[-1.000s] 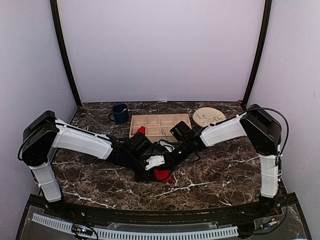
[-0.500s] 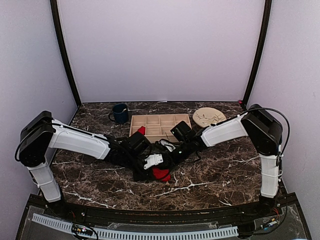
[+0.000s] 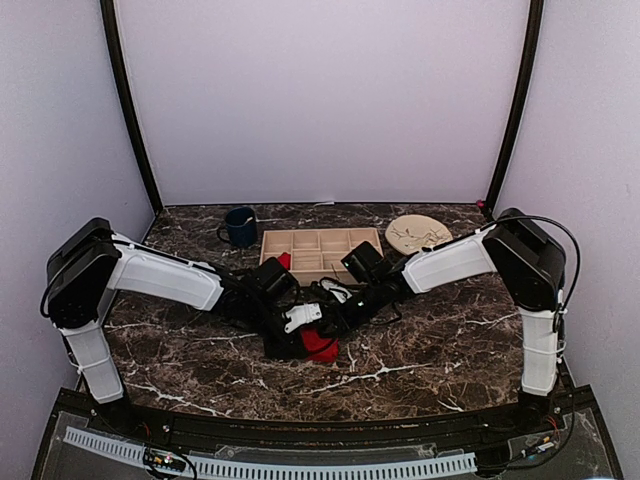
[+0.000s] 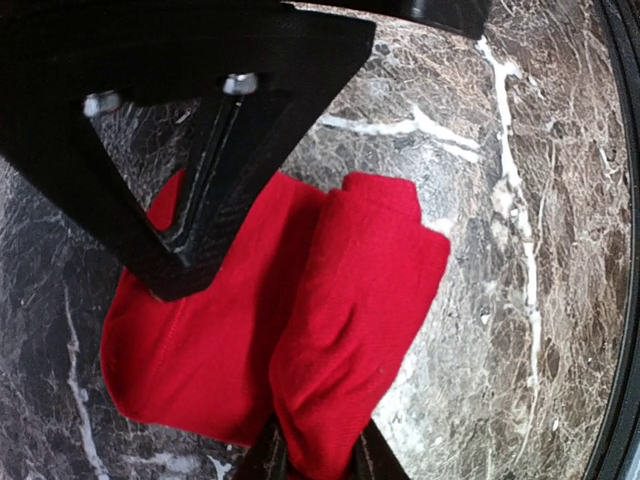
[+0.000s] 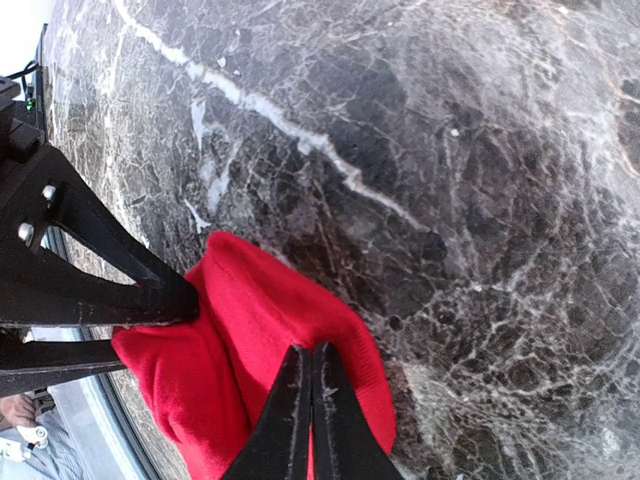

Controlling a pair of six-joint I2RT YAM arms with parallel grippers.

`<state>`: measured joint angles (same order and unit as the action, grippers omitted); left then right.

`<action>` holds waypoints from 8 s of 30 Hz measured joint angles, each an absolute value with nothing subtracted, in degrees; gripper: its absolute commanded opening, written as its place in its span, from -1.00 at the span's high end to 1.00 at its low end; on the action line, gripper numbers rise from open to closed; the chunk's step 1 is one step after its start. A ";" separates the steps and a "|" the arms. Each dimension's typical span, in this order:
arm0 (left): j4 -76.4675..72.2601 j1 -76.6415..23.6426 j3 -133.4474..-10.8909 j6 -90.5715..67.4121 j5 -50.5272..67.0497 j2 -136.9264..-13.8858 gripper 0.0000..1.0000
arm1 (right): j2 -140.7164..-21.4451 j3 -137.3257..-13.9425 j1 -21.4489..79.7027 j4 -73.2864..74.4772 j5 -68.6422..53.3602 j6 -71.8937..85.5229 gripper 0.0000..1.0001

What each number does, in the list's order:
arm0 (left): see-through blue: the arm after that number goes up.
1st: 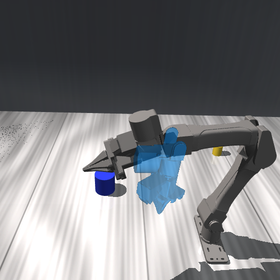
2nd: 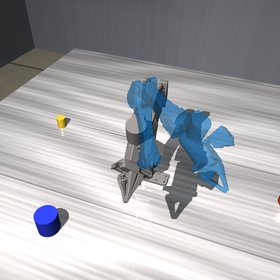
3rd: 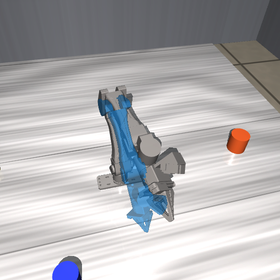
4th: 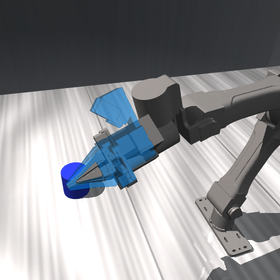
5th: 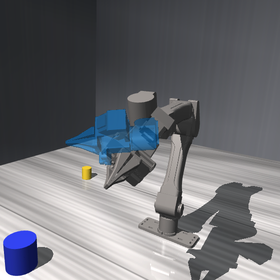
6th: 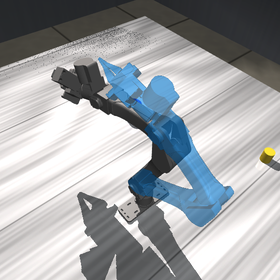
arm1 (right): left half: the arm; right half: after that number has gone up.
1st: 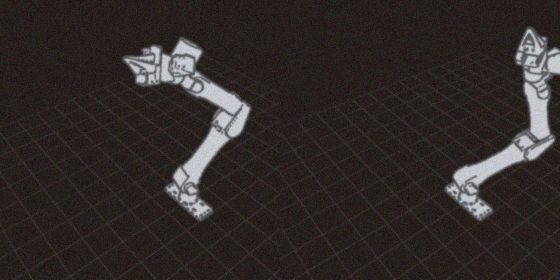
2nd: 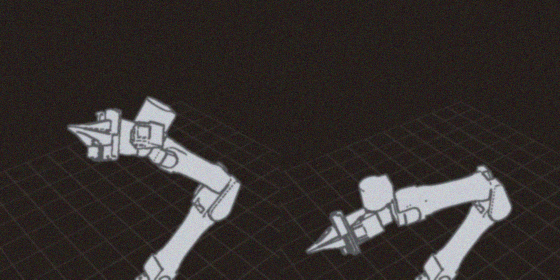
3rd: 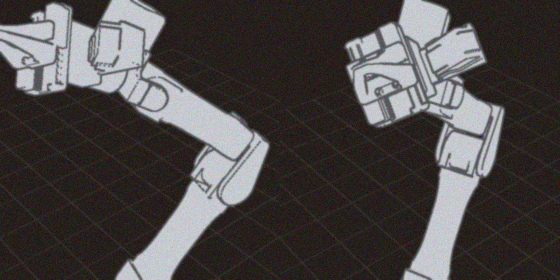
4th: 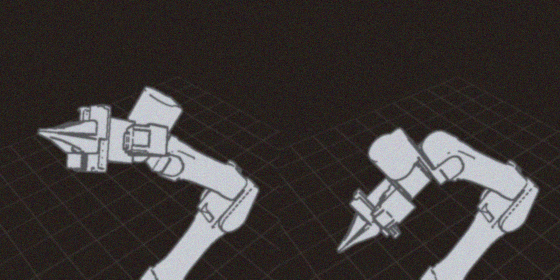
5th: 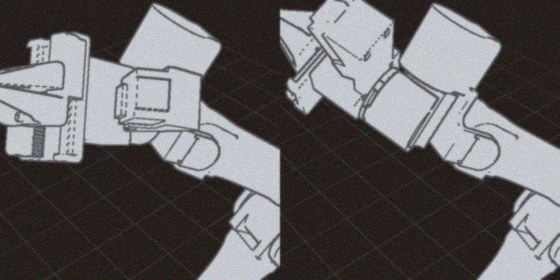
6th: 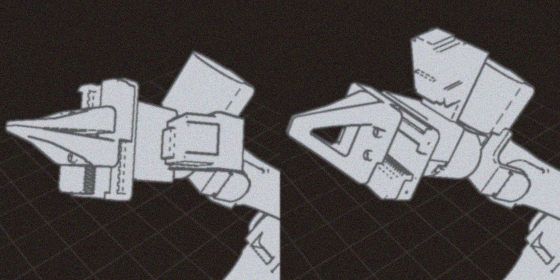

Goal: Roll the socks
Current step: Roll the sock at the center of the board.

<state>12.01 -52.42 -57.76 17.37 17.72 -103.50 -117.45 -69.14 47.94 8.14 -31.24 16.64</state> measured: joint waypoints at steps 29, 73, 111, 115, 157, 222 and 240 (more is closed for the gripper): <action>20.14 -50.41 -64.77 20.40 30.24 -109.08 0.73 | -114.61 -64.40 47.20 3.73 -32.56 17.41 0.49; 18.76 -50.00 -65.36 19.05 32.86 -110.91 0.76 | -113.80 -56.64 43.70 -4.38 -47.57 21.39 0.35; 17.47 -49.98 -64.42 19.00 32.97 -110.50 0.77 | -103.24 -47.40 38.30 -9.63 -46.48 24.25 0.26; 17.76 -49.98 -64.60 19.05 32.97 -110.50 0.77 | -99.24 -46.06 38.48 -7.55 -43.13 21.10 0.25; 31.00 -48.31 -74.76 20.43 41.43 -117.99 0.78 | -94.96 -46.39 59.77 -0.01 -11.73 -0.86 0.16; 44.38 -47.79 -82.39 12.64 42.96 -122.56 0.25 | -98.06 -41.87 60.23 -11.51 -13.52 3.62 0.98; 46.83 -47.72 -82.35 8.34 38.81 -121.78 0.15 | -98.59 -40.86 60.40 -14.68 -13.69 5.04 0.99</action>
